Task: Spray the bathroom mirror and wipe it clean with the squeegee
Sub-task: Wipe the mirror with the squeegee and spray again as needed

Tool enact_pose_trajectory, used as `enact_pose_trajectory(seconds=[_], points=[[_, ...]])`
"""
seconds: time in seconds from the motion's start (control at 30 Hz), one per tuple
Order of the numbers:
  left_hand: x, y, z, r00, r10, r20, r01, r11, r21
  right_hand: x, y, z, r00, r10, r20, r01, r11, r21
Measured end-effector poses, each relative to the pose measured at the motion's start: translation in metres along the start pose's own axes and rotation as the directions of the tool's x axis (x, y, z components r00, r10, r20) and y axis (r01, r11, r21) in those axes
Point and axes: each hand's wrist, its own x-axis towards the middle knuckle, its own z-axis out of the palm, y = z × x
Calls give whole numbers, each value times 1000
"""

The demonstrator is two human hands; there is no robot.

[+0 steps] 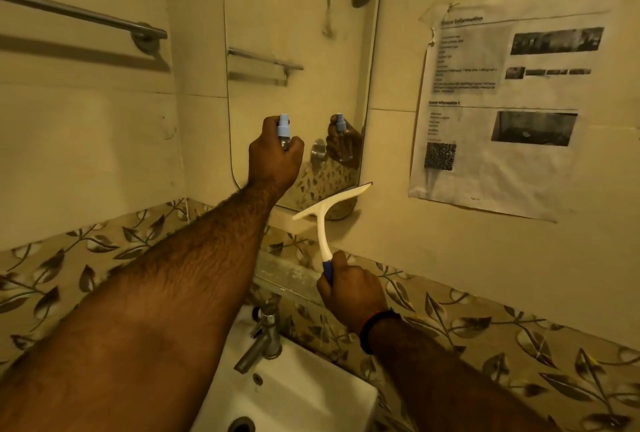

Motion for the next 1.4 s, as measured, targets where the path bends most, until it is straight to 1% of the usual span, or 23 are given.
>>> enact_pose_trajectory(seconds=[0.13, 0.27, 0.33, 0.43, 0.6, 0.8, 0.93, 1.07, 1.1, 1.2, 1.23, 1.37, 1.4], points=[[24, 2, -16, 999, 30, -30, -30, 1000, -1, 50, -25, -21, 994, -65, -91, 67, 998, 16], [55, 8, -32, 991, 97, -91, -95, 995, 32, 112, -54, -53, 972, -106, -208, 133, 984, 120], [72, 12, -40, 988, 125, -90, -123, 992, 25, 146, -68, -73, 949, -129, -287, 166, 980, 109], [95, 16, -50, 982, 159, -104, -158, 987, 26, 193, -88, -102, 911, -134, -390, 176, 982, 72], [125, 17, -56, 972, 189, -137, -189, 982, 16, 256, -119, -139, 850, -116, -515, 195, 975, 102], [146, 4, -58, 964, 229, -132, -229, 973, 20, 300, -141, -160, 830, -95, -549, 193, 974, 122], [155, -5, -56, 965, 226, -136, -226, 974, 18, 313, -146, -164, 828, -48, -558, 143, 981, 128], [160, -9, -53, 967, 220, -129, -222, 975, 2, 315, -144, -168, 834, -92, -543, 105, 994, -8], [162, -10, -52, 967, 220, -129, -221, 975, 1, 314, -143, -169, 845, -100, -525, 99, 995, -31], [165, -13, -48, 966, 224, -132, -226, 974, -3, 315, -141, -165, 869, -181, -460, 98, 975, -198], [165, -13, -46, 965, 227, -130, -229, 973, -5, 315, -140, -164, 871, -182, -456, 93, 973, -210], [166, -17, -41, 966, 227, -128, -229, 973, -8, 318, -142, -164, 841, -135, -523, 101, 990, -94], [166, -19, -40, 966, 225, -130, -228, 974, -10, 319, -143, -163, 835, -136, -533, 104, 990, -91]])
